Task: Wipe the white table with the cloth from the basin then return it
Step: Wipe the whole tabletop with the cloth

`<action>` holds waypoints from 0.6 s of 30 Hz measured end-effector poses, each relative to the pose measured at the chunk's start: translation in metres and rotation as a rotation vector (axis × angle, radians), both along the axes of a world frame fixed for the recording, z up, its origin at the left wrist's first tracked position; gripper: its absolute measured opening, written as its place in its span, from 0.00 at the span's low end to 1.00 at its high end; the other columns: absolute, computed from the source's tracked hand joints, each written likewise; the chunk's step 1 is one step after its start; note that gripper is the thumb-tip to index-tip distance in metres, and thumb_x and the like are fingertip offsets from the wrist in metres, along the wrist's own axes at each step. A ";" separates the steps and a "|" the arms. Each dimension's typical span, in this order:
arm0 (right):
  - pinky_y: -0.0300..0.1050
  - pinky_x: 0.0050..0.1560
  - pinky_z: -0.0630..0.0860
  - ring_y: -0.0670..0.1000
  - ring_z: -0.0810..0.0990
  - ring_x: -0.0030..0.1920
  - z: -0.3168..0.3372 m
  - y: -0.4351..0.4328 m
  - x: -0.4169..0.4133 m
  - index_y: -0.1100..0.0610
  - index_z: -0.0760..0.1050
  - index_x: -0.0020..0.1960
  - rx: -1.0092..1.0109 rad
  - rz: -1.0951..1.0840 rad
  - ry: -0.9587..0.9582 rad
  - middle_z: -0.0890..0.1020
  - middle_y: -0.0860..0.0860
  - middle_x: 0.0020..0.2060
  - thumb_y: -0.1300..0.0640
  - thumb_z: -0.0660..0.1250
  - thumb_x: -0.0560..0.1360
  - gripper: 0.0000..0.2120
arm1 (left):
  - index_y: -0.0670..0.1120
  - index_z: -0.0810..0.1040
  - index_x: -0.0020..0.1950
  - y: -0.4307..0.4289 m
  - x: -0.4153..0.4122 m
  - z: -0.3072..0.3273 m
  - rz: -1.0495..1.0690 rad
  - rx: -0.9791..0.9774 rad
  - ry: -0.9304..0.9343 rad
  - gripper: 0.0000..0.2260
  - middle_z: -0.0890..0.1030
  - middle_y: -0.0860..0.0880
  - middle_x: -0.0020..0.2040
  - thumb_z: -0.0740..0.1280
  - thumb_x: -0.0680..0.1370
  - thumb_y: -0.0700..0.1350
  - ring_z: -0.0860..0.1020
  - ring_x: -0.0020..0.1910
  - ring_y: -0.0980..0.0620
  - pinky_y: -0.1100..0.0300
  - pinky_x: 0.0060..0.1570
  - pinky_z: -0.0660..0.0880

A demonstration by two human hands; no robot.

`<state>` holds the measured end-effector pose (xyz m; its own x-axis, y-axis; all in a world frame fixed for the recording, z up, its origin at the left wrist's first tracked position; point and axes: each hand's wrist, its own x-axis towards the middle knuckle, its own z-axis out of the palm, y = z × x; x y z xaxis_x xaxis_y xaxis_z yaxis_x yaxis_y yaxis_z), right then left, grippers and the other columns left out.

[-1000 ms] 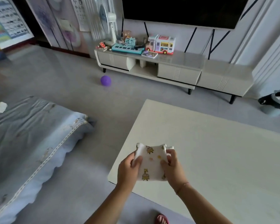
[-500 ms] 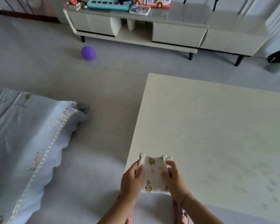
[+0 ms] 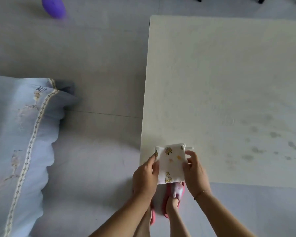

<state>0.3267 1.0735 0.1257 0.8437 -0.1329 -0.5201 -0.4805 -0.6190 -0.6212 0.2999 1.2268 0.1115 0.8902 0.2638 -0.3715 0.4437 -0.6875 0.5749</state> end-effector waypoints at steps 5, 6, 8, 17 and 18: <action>0.54 0.66 0.60 0.59 0.66 0.66 -0.027 0.012 -0.017 0.56 0.68 0.68 -0.388 0.059 -0.198 0.68 0.57 0.67 0.58 0.65 0.72 0.25 | 0.42 0.79 0.60 0.005 -0.006 -0.028 0.005 0.200 -0.170 0.19 0.80 0.41 0.52 0.74 0.70 0.39 0.79 0.50 0.39 0.48 0.48 0.75; 0.54 0.69 0.55 0.58 0.62 0.70 -0.030 0.021 -0.020 0.56 0.66 0.70 -0.409 0.130 -0.248 0.66 0.58 0.70 0.55 0.63 0.73 0.26 | 0.41 0.78 0.62 0.009 -0.005 -0.032 0.036 0.235 -0.189 0.19 0.79 0.40 0.57 0.72 0.71 0.39 0.78 0.55 0.38 0.46 0.53 0.74; 0.56 0.73 0.46 0.56 0.54 0.75 -0.039 0.041 -0.024 0.54 0.62 0.74 -0.441 0.318 -0.290 0.60 0.58 0.75 0.48 0.55 0.76 0.28 | 0.39 0.73 0.67 0.017 0.001 -0.037 0.026 0.238 -0.198 0.20 0.74 0.39 0.66 0.66 0.76 0.43 0.72 0.66 0.40 0.44 0.64 0.68; 0.62 0.73 0.44 0.60 0.51 0.76 -0.087 0.088 -0.017 0.53 0.53 0.77 -0.581 0.533 -0.289 0.53 0.57 0.76 0.40 0.53 0.75 0.33 | 0.40 0.54 0.76 0.038 0.002 -0.059 -0.404 0.180 -0.086 0.33 0.49 0.44 0.78 0.47 0.78 0.60 0.50 0.77 0.50 0.55 0.75 0.47; 0.62 0.73 0.45 0.60 0.54 0.75 -0.087 0.083 -0.018 0.53 0.55 0.76 -0.569 0.605 -0.338 0.55 0.56 0.76 0.41 0.54 0.75 0.33 | 0.39 0.55 0.76 0.041 0.000 -0.060 -0.418 0.206 -0.088 0.33 0.51 0.42 0.77 0.47 0.79 0.60 0.52 0.77 0.48 0.53 0.75 0.50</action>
<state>0.3086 1.1562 0.0385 0.9494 0.2223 -0.2220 0.1809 -0.9645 -0.1924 0.2995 1.2679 0.0519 0.9615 -0.0638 -0.2674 0.0601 -0.9004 0.4310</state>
